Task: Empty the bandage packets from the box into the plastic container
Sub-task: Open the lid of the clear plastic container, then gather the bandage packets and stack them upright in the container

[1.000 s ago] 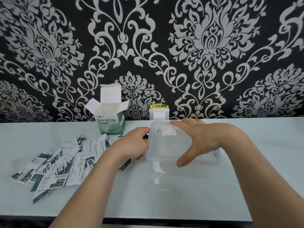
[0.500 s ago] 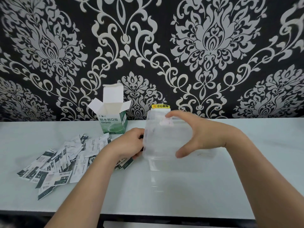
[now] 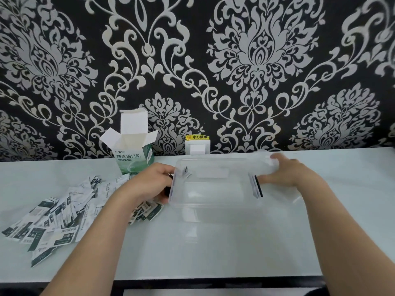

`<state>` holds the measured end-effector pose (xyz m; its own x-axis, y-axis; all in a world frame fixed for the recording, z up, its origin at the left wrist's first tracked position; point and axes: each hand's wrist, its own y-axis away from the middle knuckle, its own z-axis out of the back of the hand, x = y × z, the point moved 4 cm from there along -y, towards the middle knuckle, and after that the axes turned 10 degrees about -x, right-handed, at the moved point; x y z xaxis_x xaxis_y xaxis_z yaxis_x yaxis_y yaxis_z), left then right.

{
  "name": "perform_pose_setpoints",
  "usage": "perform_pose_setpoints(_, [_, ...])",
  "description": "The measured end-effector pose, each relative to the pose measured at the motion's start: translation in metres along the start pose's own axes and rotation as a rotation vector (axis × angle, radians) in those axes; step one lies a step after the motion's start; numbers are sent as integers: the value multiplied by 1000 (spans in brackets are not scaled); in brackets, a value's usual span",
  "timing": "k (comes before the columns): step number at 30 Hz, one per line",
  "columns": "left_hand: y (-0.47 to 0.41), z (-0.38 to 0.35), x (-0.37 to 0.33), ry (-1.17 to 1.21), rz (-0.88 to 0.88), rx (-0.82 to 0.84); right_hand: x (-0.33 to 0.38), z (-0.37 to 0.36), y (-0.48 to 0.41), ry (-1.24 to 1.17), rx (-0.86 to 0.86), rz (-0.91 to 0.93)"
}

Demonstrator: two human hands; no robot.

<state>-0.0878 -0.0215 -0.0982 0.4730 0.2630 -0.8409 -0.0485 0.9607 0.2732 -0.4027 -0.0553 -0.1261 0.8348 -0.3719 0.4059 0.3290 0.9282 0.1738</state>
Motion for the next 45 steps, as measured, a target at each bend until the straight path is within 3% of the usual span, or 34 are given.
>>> perform_pose_setpoints(2, [0, 0, 0, 3, -1, 6, -5, -8, -4, 183, 63, 9])
perform_pose_setpoints(5, [0, 1, 0, -5, -1, 0, 2, -4, -11, 233, 49, 72])
perform_pose_setpoints(8, [3, -2, -1, 32, 1, 40, 35, 26, 6, -165, -124, 263])
perform_pose_setpoints(10, [4, -4, -3, 54, 6, 63, 70, 36, 38, -428, -70, 438])
perform_pose_setpoints(11, [4, -5, -2, 52, 8, 62, 90, 33, 55, -390, -2, 551])
perform_pose_setpoints(13, [4, -5, -1, 39, -8, 61, 123, 8, 87, -78, 89, 767])
perform_pose_setpoints(15, [6, -7, -1, 21, -34, 82, 142, -21, 108, 126, 147, 888])
perform_pose_setpoints(18, [9, 1, 1, -6, -71, 74, 151, -39, 116, 215, 169, 881])
perform_pose_setpoints(20, [9, 16, 3, -71, -114, -41, 149, -35, 114, 328, 152, 842])
perform_pose_setpoints(23, [10, 42, 9, -394, -279, -199, 152, -30, 114, 444, 166, 778])
perform_pose_setpoints(26, [16, 46, 26, -711, -304, -117, 175, -34, 132, 369, 68, 850])
perform_pose_setpoints(29, [20, 43, 48, -860, -322, -80, 206, -54, 160, 241, -30, 992])
perform_pose_setpoints(37, [27, 80, 58, -797, -323, -163, 218, -115, 153, 246, 13, 773])
perform_pose_setpoints(45, [29, 91, 60, -739, -284, -255, 234, -111, 167, 334, -120, 860])
